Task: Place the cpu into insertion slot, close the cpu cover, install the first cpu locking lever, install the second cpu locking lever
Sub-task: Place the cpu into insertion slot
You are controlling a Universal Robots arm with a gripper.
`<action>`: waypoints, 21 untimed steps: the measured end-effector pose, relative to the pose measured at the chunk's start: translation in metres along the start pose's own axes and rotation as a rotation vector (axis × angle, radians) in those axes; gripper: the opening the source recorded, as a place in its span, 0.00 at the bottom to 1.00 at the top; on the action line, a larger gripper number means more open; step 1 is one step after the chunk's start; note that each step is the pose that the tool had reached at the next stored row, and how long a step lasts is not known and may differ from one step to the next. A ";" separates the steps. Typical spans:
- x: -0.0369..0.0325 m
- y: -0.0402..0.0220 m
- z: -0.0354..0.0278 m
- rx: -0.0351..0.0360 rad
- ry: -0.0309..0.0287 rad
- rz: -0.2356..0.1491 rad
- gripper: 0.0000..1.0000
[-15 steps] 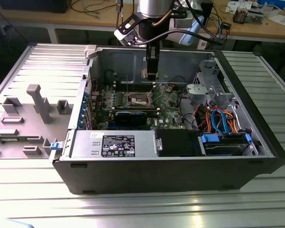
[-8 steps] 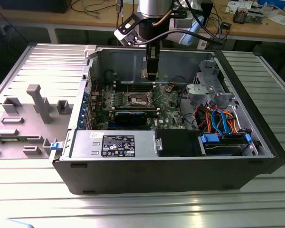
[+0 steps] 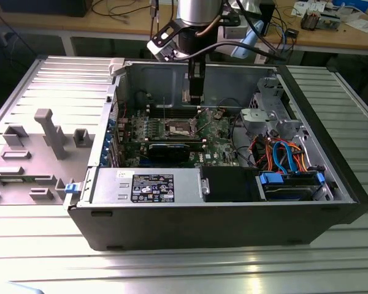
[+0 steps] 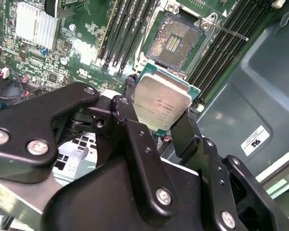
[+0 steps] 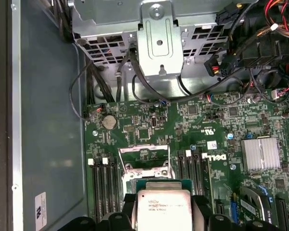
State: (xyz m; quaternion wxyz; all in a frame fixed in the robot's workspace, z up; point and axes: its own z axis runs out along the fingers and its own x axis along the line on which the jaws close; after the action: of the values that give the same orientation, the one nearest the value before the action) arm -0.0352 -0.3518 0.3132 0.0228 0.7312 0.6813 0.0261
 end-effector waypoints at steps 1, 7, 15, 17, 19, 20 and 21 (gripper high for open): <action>-0.0001 -0.0017 0.0033 0.0001 0.0010 -0.013 0.55; 0.0000 -0.0066 0.0081 0.0003 0.0016 -0.026 0.55; 0.0000 -0.0070 0.0102 0.0005 0.0036 -0.049 0.55; 0.0000 -0.0071 0.0108 0.0009 0.0056 -0.082 0.55; 0.0000 -0.0070 0.0109 0.0008 0.0059 -0.083 0.55; 0.0000 -0.0070 0.0109 0.0008 0.0059 -0.083 0.55; 0.0000 -0.0070 0.0109 0.0008 0.0059 -0.083 0.55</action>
State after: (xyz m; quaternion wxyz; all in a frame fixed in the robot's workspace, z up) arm -0.0415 -0.3514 0.3018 0.0216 0.7023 0.7110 0.0270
